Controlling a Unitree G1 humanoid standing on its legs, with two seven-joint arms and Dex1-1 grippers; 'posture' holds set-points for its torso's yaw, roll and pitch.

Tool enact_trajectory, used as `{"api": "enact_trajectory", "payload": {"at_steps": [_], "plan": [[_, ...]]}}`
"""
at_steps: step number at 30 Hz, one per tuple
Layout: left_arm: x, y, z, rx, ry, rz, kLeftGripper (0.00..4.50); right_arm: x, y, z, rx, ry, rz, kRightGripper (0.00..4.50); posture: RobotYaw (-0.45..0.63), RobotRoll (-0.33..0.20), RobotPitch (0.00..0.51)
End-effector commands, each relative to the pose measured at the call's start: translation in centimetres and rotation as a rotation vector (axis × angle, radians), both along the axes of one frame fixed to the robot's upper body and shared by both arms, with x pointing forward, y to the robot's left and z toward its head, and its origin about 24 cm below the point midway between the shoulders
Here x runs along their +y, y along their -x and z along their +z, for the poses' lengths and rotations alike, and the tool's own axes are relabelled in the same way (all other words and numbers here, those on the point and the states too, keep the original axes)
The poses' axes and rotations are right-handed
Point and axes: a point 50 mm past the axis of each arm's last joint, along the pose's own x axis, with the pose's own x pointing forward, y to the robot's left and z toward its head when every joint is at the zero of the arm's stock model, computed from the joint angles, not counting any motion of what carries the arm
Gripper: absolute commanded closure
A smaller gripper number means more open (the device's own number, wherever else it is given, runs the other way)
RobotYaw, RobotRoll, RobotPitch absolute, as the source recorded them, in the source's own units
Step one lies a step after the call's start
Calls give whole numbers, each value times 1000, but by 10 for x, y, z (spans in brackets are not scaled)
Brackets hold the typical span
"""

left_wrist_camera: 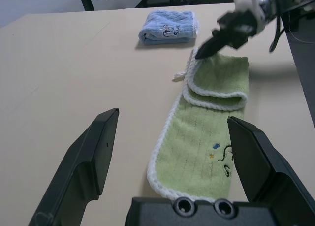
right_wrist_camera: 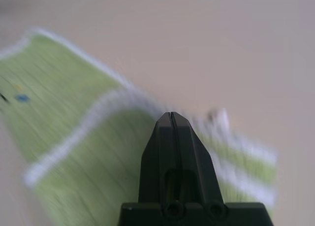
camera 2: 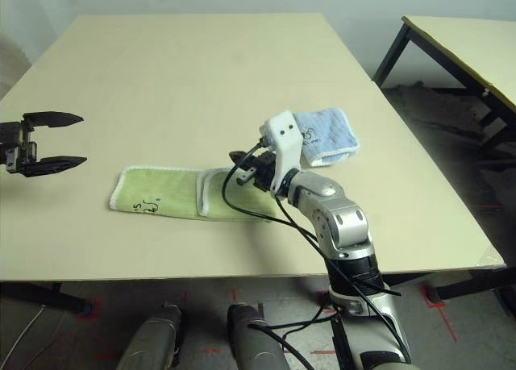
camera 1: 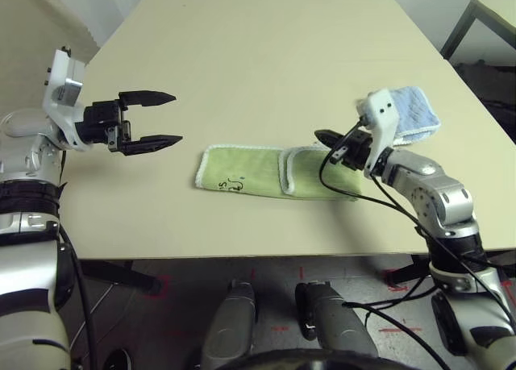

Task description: Fold the towel and set it aside.

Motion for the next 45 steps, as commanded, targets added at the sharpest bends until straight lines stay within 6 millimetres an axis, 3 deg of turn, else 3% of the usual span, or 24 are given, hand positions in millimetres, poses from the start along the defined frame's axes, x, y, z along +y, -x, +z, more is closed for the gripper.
{"api": "enact_trajectory", "payload": {"at_steps": [1, 6, 12, 15, 19, 26, 34, 38, 42, 45], "plan": [[0, 0, 0, -5, -7, -1, 0, 0, -3, -20, 58, 60, -42, 4479, 18, 0, 119], [1, 2, -1, -3, -4, -2, 0, -4, -16, -25, 15, 82, -138, 4479, 26, 0, 120], [0, 4, -4, 6, 5, -11, 0, 0, -15, 0, -120, -6, -75, 4479, 24, 0, 123], [1, 5, -4, 17, 5, -5, 0, -6, -8, 13, -132, -29, -6, 3900, 20, 0, 125], [6, 6, -9, 37, -10, 17, 0, -21, 5, 26, -121, 10, 106, 2512, 16, 0, 125], [9, 5, -16, 72, -43, 45, 0, -45, 32, 28, -132, 0, 345, 56, 15, 0, 122], [14, 5, -23, 117, -71, 118, 0, -62, 47, 23, -133, 50, 504, 56, 28, 0, 118], [15, 0, -26, 449, 81, 280, 0, -65, 47, 33, -190, 85, 547, 56, 33, 0, 117], [5, 10, -40, 925, 106, 383, 0, -62, 49, 47, -239, 147, 627, 56, 28, 0, 116], [-9, 11, -42, 1147, 206, 384, 0, -58, 46, 55, -265, 122, 618, 56, 16, 0, 117]]}}
